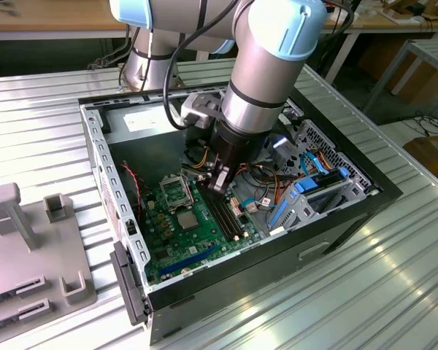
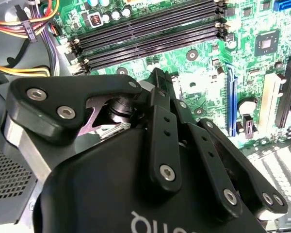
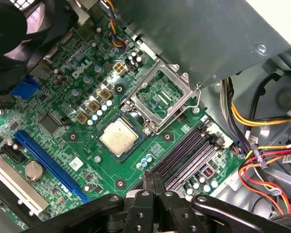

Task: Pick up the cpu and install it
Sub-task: 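Close the cpu cover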

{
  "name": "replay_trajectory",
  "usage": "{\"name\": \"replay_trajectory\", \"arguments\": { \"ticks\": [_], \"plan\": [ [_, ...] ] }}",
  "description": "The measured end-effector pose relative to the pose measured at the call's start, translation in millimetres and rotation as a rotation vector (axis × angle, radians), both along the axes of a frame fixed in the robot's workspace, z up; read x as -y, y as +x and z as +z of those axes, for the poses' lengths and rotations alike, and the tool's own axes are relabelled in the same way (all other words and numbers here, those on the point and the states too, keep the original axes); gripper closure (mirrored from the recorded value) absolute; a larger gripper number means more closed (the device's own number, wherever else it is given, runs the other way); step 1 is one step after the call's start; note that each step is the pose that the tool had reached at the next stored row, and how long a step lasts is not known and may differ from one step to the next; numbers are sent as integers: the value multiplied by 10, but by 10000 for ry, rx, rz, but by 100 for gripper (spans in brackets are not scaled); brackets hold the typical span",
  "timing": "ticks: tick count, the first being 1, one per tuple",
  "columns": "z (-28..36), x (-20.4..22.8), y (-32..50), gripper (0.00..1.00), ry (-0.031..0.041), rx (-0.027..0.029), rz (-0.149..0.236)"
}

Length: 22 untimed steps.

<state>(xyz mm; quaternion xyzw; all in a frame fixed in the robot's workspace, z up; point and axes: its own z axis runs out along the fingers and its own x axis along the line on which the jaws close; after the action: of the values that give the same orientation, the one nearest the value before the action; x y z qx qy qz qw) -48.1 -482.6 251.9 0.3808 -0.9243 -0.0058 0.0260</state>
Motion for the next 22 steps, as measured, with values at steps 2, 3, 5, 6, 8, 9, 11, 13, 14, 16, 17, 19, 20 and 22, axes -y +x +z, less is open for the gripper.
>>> {"name": "replay_trajectory", "arguments": {
  "ticks": [2, 3, 5, 6, 8, 9, 11, 13, 14, 16, 17, 19, 20, 22],
  "plan": [
    [1, 0, 0, 89, 14, -1, 190],
    [1, 0, 0, 89, 18, -1, 305],
    [0, 1, 0, 89, 19, -1, 393],
    [0, 0, 0, 89, 20, -1, 394],
    [1, 0, 0, 89, 87, 2, 399],
    [1, 0, -1, 89, 171, 2, 411],
    [1, 0, 0, 89, 333, 4, 531],
    [6, 0, 4, 89, 391, 4, 678],
    [13, 0, 4, 89, 403, 3, 729],
    [36, 0, 5, 89, 426, 2, 795],
    [42, 0, 5, 89, 429, 2, 812],
    [59, 0, 5, 89, 436, 1, 860],
    [63, 0, 5, 89, 438, 2, 883],
    [64, 0, 5, 89, 439, 2, 900]
  ]
}}
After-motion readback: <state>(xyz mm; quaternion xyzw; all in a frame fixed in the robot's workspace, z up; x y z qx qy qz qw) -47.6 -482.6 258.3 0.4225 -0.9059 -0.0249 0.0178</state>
